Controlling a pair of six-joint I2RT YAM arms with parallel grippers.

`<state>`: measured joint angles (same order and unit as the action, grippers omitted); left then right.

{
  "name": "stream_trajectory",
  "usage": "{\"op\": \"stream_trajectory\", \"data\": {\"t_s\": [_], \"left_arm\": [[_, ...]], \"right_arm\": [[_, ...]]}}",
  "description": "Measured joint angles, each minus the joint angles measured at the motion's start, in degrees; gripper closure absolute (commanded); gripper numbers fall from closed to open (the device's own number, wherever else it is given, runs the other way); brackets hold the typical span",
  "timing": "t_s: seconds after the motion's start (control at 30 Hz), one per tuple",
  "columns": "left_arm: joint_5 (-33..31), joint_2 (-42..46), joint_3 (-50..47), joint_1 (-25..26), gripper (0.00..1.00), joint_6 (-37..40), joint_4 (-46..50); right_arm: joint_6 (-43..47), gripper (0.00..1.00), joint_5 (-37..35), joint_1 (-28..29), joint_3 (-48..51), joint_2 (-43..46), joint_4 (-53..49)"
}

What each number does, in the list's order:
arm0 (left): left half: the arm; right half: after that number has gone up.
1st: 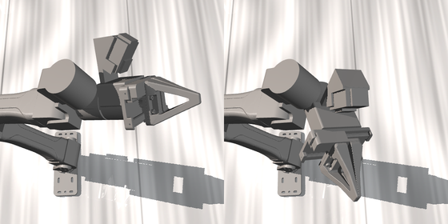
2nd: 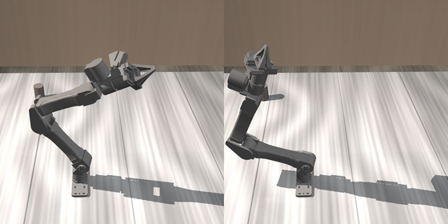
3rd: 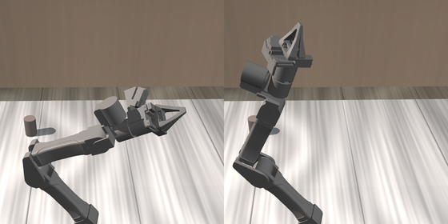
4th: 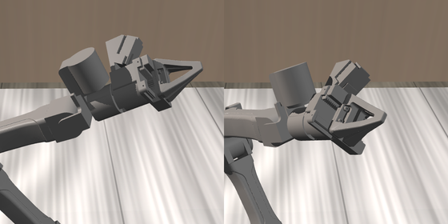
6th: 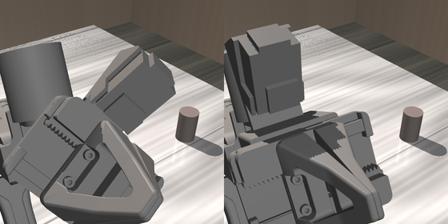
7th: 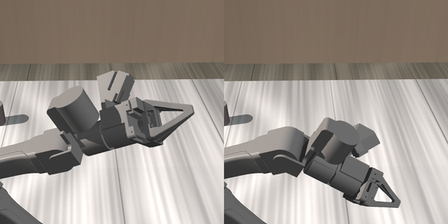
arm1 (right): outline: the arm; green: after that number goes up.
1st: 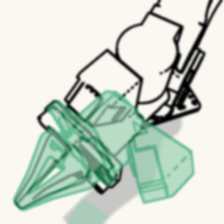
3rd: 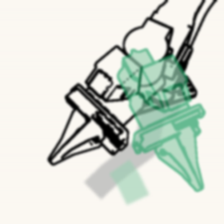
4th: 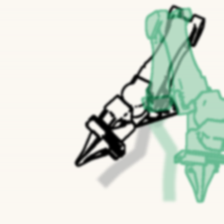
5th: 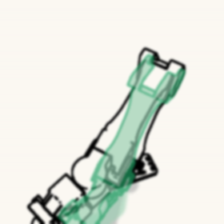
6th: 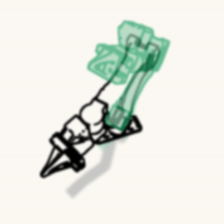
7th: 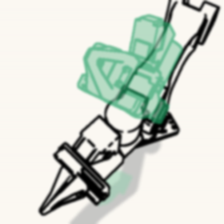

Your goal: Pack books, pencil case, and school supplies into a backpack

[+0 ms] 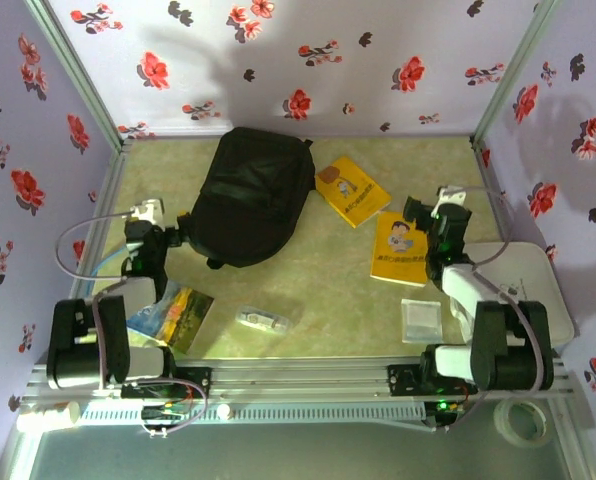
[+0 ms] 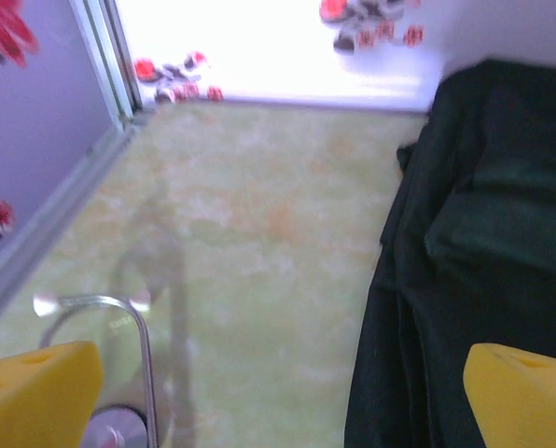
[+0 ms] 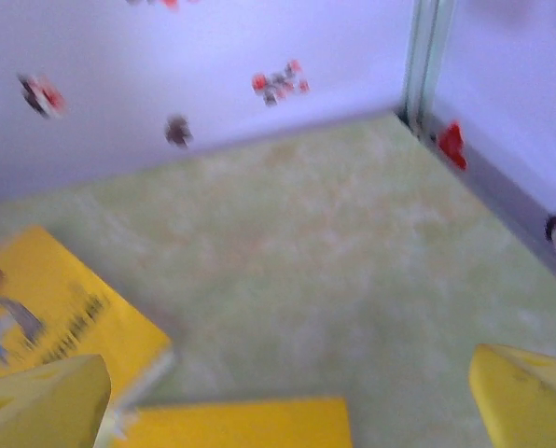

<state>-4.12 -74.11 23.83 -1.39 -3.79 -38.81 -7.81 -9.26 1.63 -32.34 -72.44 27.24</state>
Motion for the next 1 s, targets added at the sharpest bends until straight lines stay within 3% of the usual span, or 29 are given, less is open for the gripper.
{"op": "stream_trajectory", "data": {"t_s": [0.27,0.5,0.77,1.0], "left_arm": [[-0.7,8.7,15.1,3.7,0.00,-8.3,21.8],[2.9,7.8,26.6,7.8,0.00,-18.3,38.7],[9.8,2.8,26.5,14.2,0.04,-26.0,43.8],[15.2,-2.1,26.2,19.0,0.11,-31.8,42.9]], "right_arm": [[-11.9,0.01,3.0,7.8,-16.3,-1.2,-20.6],[-22.9,0.01,10.7,17.4,-20.2,-7.9,-27.7],[-31.0,0.16,18.7,28.1,-25.7,-20.7,-27.8],[-35.7,0.30,23.3,30.9,-31.3,-30.7,-25.0]]}}
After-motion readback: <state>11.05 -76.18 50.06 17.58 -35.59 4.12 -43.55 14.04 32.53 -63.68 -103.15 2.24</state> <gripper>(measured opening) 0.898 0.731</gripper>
